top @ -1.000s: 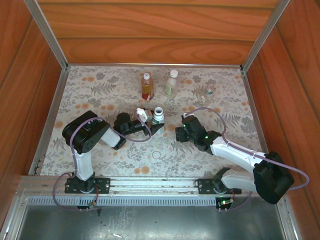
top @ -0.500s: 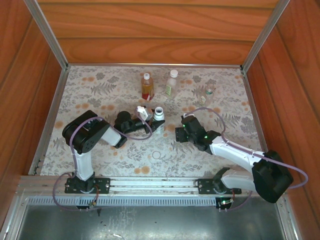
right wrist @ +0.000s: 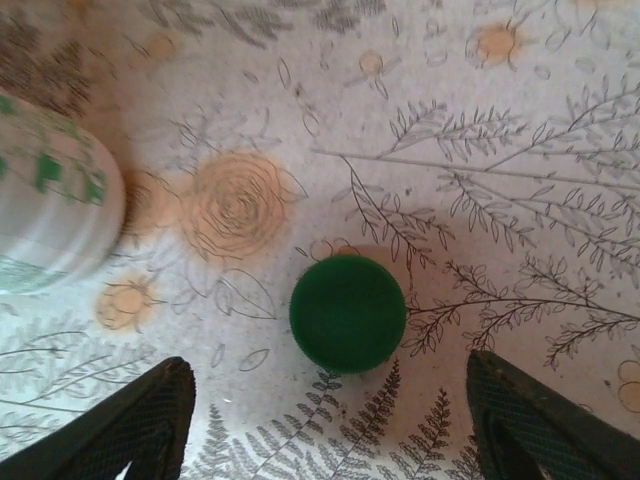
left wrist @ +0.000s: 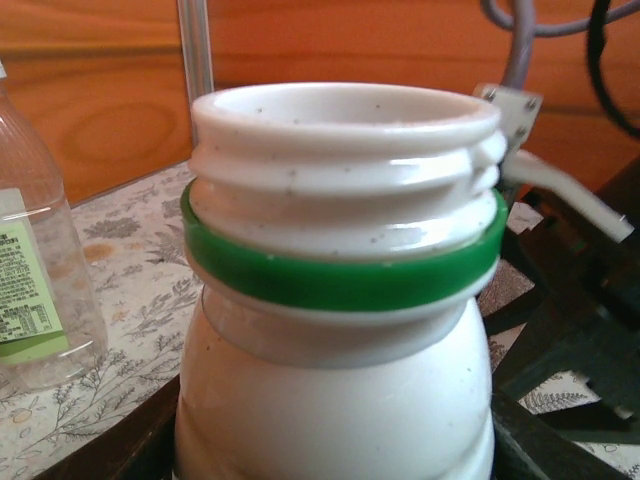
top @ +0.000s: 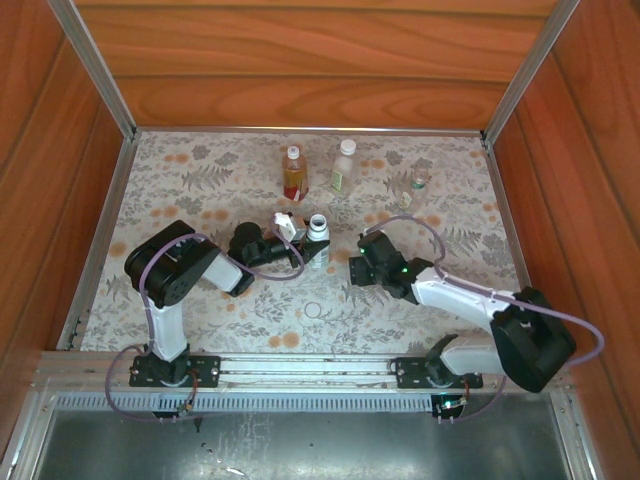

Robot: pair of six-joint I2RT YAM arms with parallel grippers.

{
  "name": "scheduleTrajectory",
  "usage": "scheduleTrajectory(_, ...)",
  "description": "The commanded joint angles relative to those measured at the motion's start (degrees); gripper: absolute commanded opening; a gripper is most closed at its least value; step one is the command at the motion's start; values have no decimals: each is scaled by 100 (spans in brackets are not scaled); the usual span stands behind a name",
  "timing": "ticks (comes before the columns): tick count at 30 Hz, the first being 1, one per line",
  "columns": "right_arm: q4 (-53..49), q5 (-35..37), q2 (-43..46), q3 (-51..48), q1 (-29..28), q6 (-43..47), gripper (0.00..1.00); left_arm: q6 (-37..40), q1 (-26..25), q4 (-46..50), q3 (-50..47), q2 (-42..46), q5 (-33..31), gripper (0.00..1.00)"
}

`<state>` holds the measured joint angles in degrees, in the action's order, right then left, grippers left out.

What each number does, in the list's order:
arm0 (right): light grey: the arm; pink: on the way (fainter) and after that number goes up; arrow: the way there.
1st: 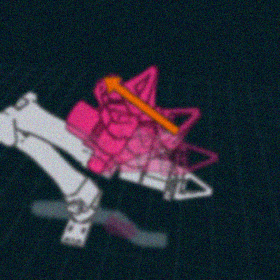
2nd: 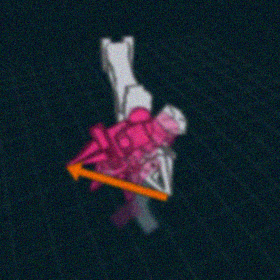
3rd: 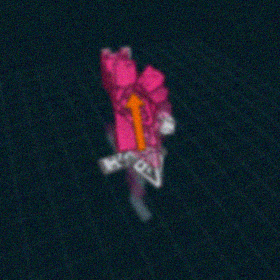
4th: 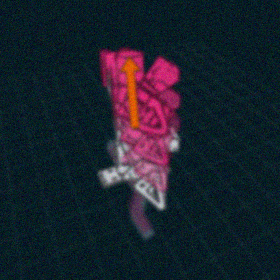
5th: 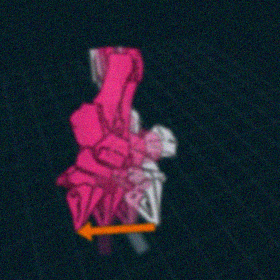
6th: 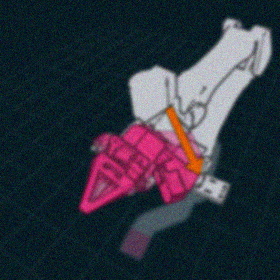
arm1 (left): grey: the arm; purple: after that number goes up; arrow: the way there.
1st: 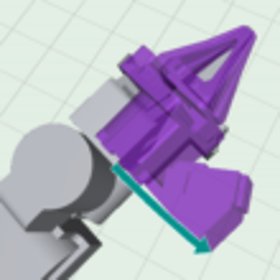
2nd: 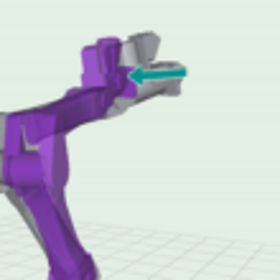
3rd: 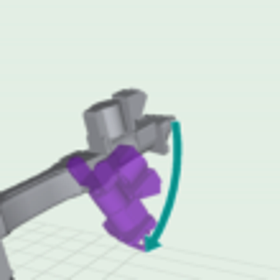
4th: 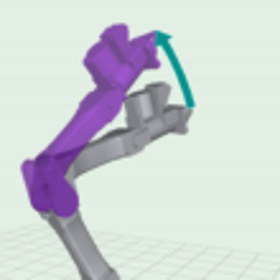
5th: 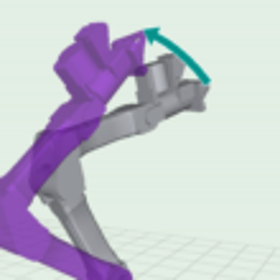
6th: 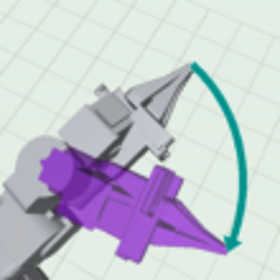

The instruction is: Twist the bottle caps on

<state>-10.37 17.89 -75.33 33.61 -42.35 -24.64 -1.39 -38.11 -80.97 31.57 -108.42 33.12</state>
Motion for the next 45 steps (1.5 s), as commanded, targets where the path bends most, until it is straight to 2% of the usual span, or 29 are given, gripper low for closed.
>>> scheduleTrajectory(1, -215, 90, -382, 327, 17, -117, 70, 1, -61, -33, 51, -83, 146, 53)
scheduleTrajectory(11, -176, 225, -1024, 662, 169, -124, 68, 46, -59, -35, -24, 4, 166, 52)
scheduleTrajectory(19, -132, 35, -1282, 718, 249, -67, 59, 51, -57, -35, -55, 67, 181, 52)
scheduleTrajectory(23, -99, 5, -1313, 718, 271, -24, 51, 45, -57, -34, -46, 66, 194, 52)
scheduleTrajectory(32, -53, -66, -1449, 691, 306, 3, 50, 29, -57, -36, -63, 151, 194, 52)
scheduleTrajectory(36, -68, -93, -1376, 685, 309, -8, 42, 42, -57, -33, -72, 156, 192, 52)
scheduleTrajectory(45, -859, -220, -629, 916, 306, 99, 43, 90, -57, -34, -93, 150, 175, 52)
